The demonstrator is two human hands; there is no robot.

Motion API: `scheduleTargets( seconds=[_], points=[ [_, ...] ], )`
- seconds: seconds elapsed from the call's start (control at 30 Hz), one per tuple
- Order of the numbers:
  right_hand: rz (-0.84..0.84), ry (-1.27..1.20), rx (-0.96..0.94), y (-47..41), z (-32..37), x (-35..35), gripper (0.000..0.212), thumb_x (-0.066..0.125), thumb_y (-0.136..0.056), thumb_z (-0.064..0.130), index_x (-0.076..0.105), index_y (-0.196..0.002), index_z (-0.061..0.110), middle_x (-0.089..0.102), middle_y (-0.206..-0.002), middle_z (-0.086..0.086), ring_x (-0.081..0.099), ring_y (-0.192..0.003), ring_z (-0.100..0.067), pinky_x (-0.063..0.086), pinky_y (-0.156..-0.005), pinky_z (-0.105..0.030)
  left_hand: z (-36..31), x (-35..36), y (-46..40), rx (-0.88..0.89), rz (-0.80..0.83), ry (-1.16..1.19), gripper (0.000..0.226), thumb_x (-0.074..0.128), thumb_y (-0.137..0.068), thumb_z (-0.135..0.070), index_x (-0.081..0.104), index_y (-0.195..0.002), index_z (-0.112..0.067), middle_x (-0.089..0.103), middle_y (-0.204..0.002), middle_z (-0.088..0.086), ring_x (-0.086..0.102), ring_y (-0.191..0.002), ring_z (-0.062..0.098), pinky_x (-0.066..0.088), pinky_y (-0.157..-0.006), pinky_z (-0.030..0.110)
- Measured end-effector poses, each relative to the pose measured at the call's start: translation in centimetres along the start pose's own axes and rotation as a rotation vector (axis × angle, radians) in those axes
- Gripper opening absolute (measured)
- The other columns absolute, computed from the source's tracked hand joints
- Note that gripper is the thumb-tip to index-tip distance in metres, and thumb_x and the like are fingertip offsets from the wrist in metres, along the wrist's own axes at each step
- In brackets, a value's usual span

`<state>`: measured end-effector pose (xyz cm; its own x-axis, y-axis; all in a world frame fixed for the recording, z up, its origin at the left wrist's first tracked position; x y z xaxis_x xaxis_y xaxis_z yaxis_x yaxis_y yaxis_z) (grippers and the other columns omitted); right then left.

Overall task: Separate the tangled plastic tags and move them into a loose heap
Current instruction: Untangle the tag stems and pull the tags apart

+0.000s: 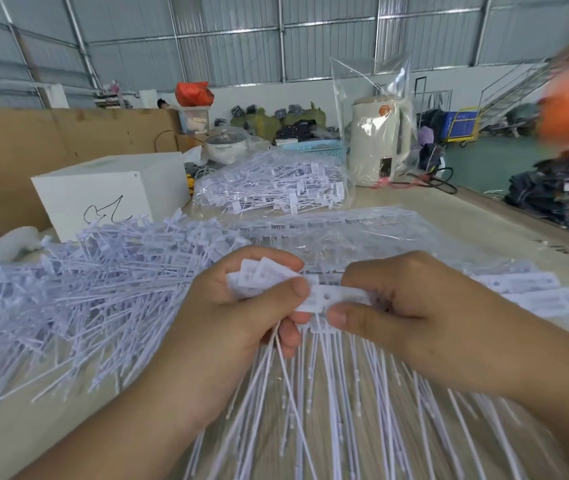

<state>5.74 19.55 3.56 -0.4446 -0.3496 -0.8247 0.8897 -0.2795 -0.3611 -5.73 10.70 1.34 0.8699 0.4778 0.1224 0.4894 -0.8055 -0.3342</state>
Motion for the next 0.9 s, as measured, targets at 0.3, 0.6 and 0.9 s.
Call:
scheduleTargets(
  seconds=[0.3,0.6,0.9],
  points=[
    [-0.007,0.071,0.022,0.1,-0.1,-0.5,0.056,0.042,-0.077,0.076,0.046,-0.063,0.022,0.049,-0.054,0.003,0.047,-0.047,-0.015,0.033,-0.046,-0.03,-0.6,-0.2,-0.2,0.013,-0.031,0.025,0.016,0.074,-0.062,-0.009,0.073,-0.076,-0.016,0.061,-0.058,0.008,0.055,-0.044,0.016,0.044,-0.04,0.022],
    [-0.147,-0.069,0.004,0.2,0.2,-0.8,0.043,0.061,-0.088,0.053,0.047,-0.065,0.019,0.041,-0.05,-0.005,0.037,-0.041,-0.015,0.03,-0.045,-0.033,-0.8,-0.3,-0.2,0.0,-0.035,0.08,0.023,0.08,-0.064,-0.004,0.073,-0.08,-0.019,0.058,-0.056,0.01,0.051,-0.042,0.02,0.043,-0.039,0.024],
    [-0.59,-0.115,0.108,1.2,-0.4,-3.5,0.049,0.057,-0.093,0.048,0.036,-0.059,0.02,0.034,-0.043,0.005,0.031,-0.037,-0.011,0.024,-0.038,-0.02,0.1,-1.1,-0.2,-0.028,-0.219,0.329,0.016,0.063,-0.071,-0.009,0.064,-0.087,-0.013,0.058,-0.055,0.007,0.053,-0.042,0.014,0.045,-0.04,0.021]
  ],
)
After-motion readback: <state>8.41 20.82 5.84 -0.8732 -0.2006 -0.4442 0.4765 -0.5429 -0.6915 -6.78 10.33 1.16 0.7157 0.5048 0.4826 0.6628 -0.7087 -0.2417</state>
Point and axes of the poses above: each hand's wrist, its own y-axis away from the middle knuckle, its own x-axis out of the palm, z = x × y, the point moved 8 cm from there along -y, towards the middle knuckle
